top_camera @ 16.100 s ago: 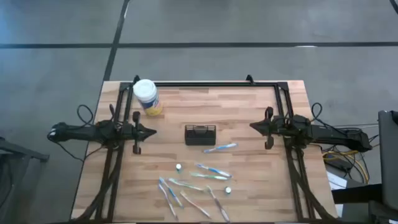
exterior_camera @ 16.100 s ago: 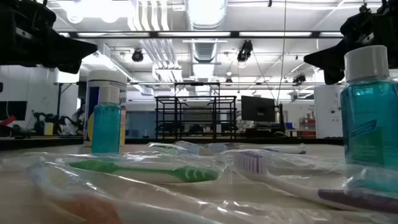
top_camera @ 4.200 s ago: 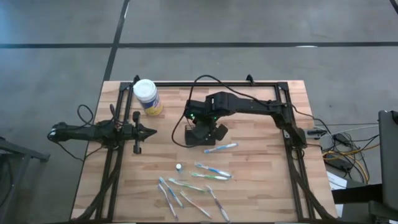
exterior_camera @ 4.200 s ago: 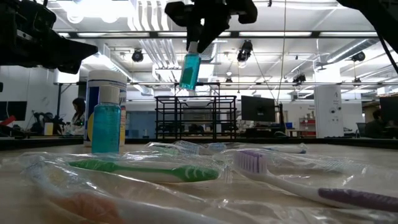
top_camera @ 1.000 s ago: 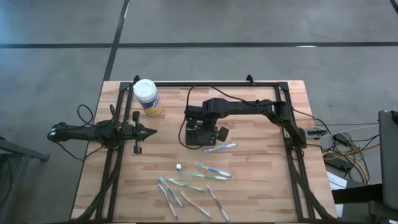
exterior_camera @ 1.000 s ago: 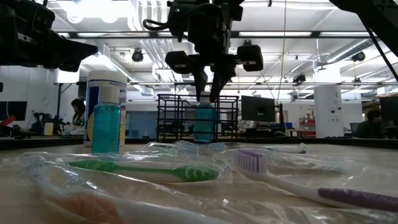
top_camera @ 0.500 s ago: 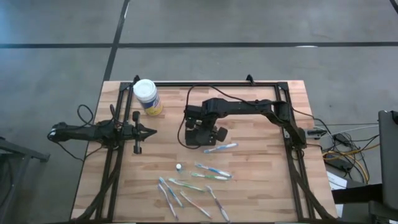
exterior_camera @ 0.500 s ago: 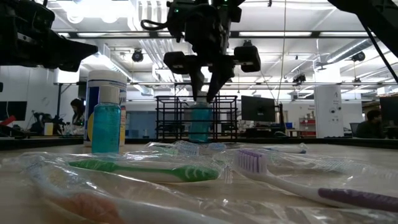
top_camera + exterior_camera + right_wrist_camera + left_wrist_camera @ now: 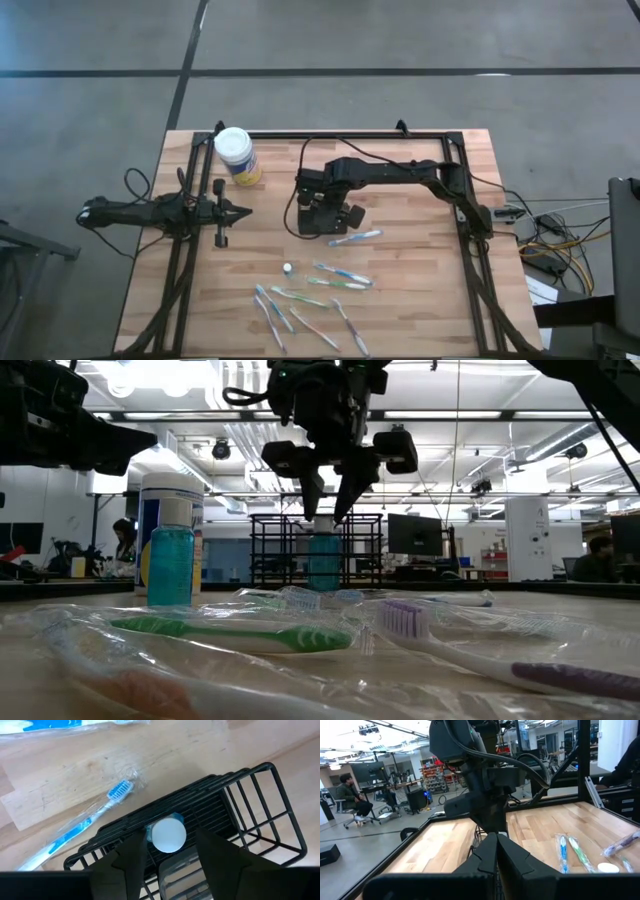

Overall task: Pick & Place toothbrushing station
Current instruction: Put the mouthwash into the mesh organizer

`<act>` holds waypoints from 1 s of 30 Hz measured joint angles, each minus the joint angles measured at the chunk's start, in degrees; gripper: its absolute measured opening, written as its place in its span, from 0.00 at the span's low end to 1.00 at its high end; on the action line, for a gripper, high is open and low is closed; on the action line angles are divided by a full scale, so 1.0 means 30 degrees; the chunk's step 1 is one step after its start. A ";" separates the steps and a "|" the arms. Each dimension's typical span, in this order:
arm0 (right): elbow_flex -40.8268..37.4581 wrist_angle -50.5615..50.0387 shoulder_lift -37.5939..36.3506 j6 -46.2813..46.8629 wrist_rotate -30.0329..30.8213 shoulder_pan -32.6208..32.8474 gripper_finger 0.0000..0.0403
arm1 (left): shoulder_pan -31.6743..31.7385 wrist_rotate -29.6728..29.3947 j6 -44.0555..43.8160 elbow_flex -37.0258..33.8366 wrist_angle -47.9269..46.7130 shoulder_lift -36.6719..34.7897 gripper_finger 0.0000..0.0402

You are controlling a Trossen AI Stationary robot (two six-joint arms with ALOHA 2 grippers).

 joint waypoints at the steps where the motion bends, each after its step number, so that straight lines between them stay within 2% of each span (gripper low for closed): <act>1: 0.0218 -0.0257 0.0000 0.0230 0.0153 0.0000 0.42 | 0.0000 0.0000 0.0000 0.0000 -0.0007 0.0000 0.03; 10: 0.3644 -0.2313 -0.0021 0.2037 0.0396 0.0087 0.42 | -0.0002 0.0000 0.0000 0.0007 -0.0044 0.0000 0.03; 12: 0.4797 -0.2420 -0.0045 0.3185 -0.0209 -0.0053 0.42 | -0.0007 0.0000 0.0000 0.0007 -0.0027 0.0000 0.03; 14: 0.6046 -0.2460 -0.0125 0.4628 -0.2437 -0.0477 0.41 | -0.0007 -0.0007 -0.0002 0.0000 0.0077 0.0000 0.03; 17: 0.7488 -0.2415 -0.0768 0.6794 -0.7550 -0.1448 0.37 | -0.0004 -0.0015 -0.0189 0.0036 0.0128 0.0000 0.03; 20: 0.6486 -0.1658 -0.2743 0.7383 -1.1003 -0.2055 0.30 | -0.0007 -0.0080 -0.0545 0.0170 0.0098 -0.0015 0.03; 24: 0.3601 0.0690 -0.6124 0.7383 -1.2075 -0.2034 0.18 | -0.0007 -0.0082 -0.1073 0.0277 0.0233 -0.0007 0.03; 28: -0.0877 0.5875 -1.0168 0.9124 -1.2732 -0.2174 0.05 | -0.0007 -0.0080 -0.1296 0.0291 0.0284 -0.0007 0.03; 30: -0.3329 0.8748 -1.2126 1.0990 -1.2737 -0.2421 0.03 | -0.0007 -0.0075 -0.1504 0.0299 0.0312 -0.0007 0.03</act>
